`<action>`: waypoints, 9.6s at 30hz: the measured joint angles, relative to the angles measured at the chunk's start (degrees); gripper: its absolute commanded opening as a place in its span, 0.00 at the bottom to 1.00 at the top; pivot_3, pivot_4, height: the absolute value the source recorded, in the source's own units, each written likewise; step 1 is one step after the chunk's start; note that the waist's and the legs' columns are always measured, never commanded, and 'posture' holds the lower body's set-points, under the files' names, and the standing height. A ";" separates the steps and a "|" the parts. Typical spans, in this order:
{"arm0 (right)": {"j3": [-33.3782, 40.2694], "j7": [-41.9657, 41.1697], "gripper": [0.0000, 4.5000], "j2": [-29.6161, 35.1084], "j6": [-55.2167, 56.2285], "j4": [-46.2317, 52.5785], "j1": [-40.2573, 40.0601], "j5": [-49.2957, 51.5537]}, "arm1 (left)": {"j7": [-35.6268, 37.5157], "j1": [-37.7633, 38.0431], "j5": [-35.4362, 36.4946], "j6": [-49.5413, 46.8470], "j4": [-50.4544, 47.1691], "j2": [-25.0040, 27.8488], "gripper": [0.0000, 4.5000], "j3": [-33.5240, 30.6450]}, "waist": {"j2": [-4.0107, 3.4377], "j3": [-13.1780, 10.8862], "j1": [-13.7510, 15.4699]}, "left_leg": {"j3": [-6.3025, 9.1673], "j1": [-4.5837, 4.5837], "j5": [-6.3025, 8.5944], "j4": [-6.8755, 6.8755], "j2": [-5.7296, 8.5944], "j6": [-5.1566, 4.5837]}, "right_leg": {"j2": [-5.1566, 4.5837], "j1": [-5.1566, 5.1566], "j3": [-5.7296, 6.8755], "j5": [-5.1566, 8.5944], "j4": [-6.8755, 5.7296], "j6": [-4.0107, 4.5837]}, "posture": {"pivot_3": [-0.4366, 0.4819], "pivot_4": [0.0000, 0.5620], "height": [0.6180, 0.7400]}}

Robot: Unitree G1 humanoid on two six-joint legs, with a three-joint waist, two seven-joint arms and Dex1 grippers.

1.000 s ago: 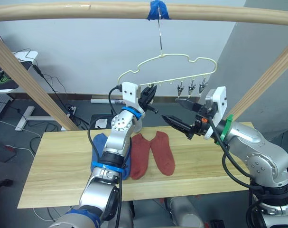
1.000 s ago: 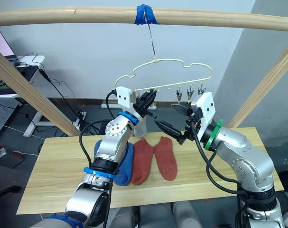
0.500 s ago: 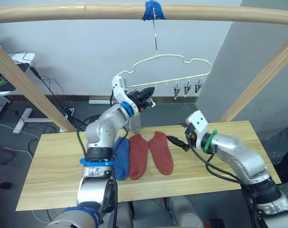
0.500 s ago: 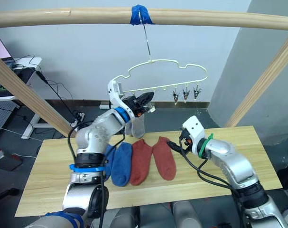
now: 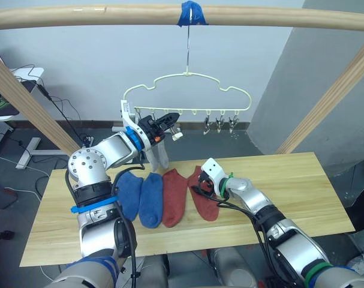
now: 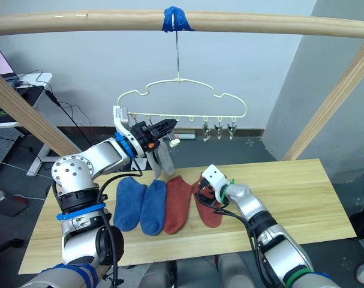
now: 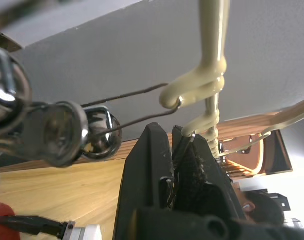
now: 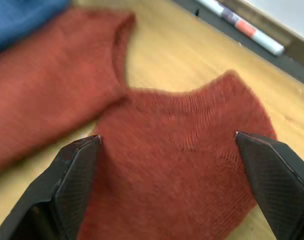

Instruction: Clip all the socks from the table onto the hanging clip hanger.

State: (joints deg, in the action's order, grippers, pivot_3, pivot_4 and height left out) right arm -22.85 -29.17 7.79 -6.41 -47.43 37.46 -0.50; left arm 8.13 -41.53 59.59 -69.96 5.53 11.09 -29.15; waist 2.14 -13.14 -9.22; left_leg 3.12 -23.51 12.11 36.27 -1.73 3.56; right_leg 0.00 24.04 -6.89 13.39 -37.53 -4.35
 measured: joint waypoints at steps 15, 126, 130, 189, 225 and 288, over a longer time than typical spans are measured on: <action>3.16 -5.59 0.15 2.42 4.82 1.57 -4.41 -2.91 | -3.77 2.59 3.17 1.17 -2.97 -0.03 0.02 0.44 | 0.00 0.00 0.08 | 0.00 0.73 0.00 -0.13 0.00 0.00 | 0.05 -0.75 -0.04 0.16 0.20 -0.20 | 0.41 0.42 1.00; 19.85 14.69 0.99 0.92 -22.99 62.60 -13.67 12.71 | 36.38 49.33 -19.15 48.34 -40.57 24.47 1.00 15.23 | -0.17 -0.33 4.55 | -0.17 -0.50 0.12 -0.44 -0.07 0.08 | -0.11 0.54 0.01 0.55 0.51 0.33 | 0.50 0.40 1.00; 19.91 15.23 0.99 1.01 -22.99 62.02 -13.65 12.53 | 35.97 49.23 -19.12 48.29 -40.57 23.75 1.00 15.22 | -0.17 -0.33 4.60 | -0.18 -0.50 0.12 -0.42 -0.07 0.08 | -0.11 0.53 0.01 0.55 0.50 0.34 | 0.51 0.40 1.00; 20.83 16.84 0.99 -2.13 -22.88 55.76 -6.48 12.60 | 33.80 47.73 -19.32 49.10 -40.97 21.19 1.00 16.43 | -0.18 -0.33 4.73 | -0.10 -0.47 0.11 -0.35 -0.09 0.08 | -0.08 0.46 0.08 0.37 0.41 0.19 | 0.52 0.39 1.00; 21.70 17.96 0.65 -2.86 -21.49 53.73 -4.67 12.58 | 33.77 48.45 -19.51 49.33 -41.04 21.17 1.00 17.53 | -0.18 -0.33 4.74 | -0.10 -0.47 0.11 -0.35 -0.09 0.08 | -0.08 0.45 0.09 0.32 0.39 0.25 | 0.51 0.40 1.00; 26.17 12.13 0.03 6.78 -35.60 61.05 -5.48 19.70 | 42.86 7.72 -64.64 71.48 36.93 8.70 0.82 51.14 | -0.42 -0.36 2.67 | -0.03 -0.34 0.09 -0.15 0.00 0.03 | -0.07 0.16 0.12 0.26 0.33 0.01 | 0.30 0.40 1.00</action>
State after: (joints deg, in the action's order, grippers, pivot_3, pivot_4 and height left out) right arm 3.32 -17.04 14.57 -42.01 13.62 31.98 19.20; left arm 50.99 -33.80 -5.05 1.51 42.46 19.80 21.99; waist 1.72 -13.50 -6.55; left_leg 3.09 -23.85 12.20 36.11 -1.74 3.59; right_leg -0.07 24.19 -6.77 13.65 -37.20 -4.34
